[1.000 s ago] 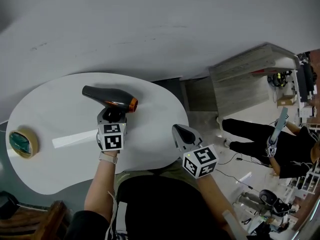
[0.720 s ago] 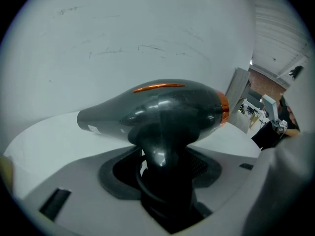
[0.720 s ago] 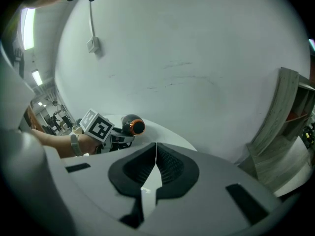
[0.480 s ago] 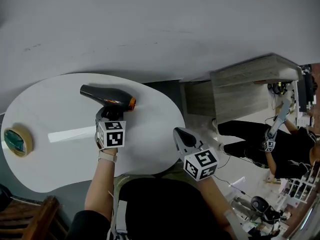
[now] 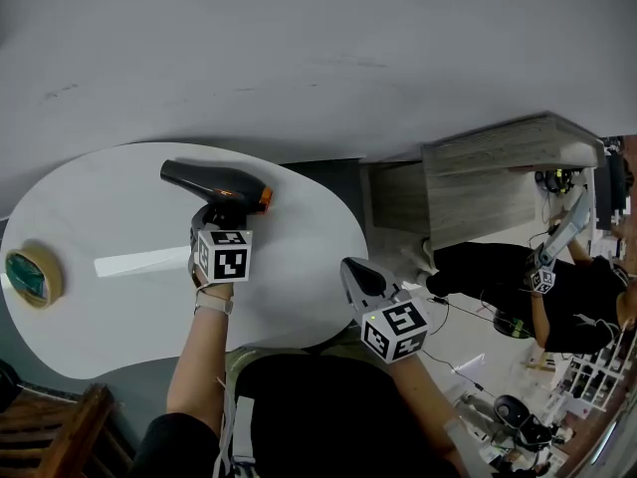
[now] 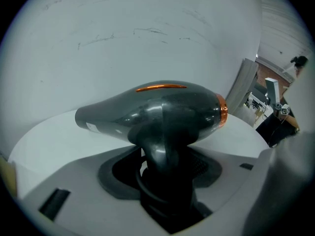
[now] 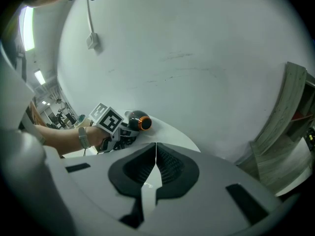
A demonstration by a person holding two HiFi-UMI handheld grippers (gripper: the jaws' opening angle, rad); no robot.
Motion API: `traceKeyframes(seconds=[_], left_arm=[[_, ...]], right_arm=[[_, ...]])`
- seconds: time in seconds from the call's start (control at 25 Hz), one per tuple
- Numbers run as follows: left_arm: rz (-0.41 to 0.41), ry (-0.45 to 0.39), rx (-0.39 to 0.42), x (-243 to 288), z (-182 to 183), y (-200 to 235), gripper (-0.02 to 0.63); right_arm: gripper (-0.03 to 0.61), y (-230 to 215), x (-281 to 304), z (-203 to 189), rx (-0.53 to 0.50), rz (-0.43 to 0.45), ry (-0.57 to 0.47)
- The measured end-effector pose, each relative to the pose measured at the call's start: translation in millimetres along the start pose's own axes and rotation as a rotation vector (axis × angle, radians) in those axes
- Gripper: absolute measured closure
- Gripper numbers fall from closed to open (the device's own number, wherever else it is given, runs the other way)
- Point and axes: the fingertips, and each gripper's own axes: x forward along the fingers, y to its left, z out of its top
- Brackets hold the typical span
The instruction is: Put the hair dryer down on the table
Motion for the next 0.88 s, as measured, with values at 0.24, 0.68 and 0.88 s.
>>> traceKeyframes(seconds=[0.24, 0.68, 0.88], left_arm=[[-0.032, 0.015, -0.020, 2.9, 0.4, -0.7, 0.370], [-0.052, 0.009, -0.031, -3.0, -4.1, 1.5, 0.305], [-0.072, -0.008, -0.052, -14.6, -9.7, 1.1, 0.288]], right_arm=[[0.561, 4.0, 2.3, -2.3, 0.006, 0.002, 0.006], [0.561, 17.3, -4.4, -6.0, 0.004, -0.008, -0.010], [0.561, 27.6, -11.9, -8.6, -0.003, -0.011, -0.024]])
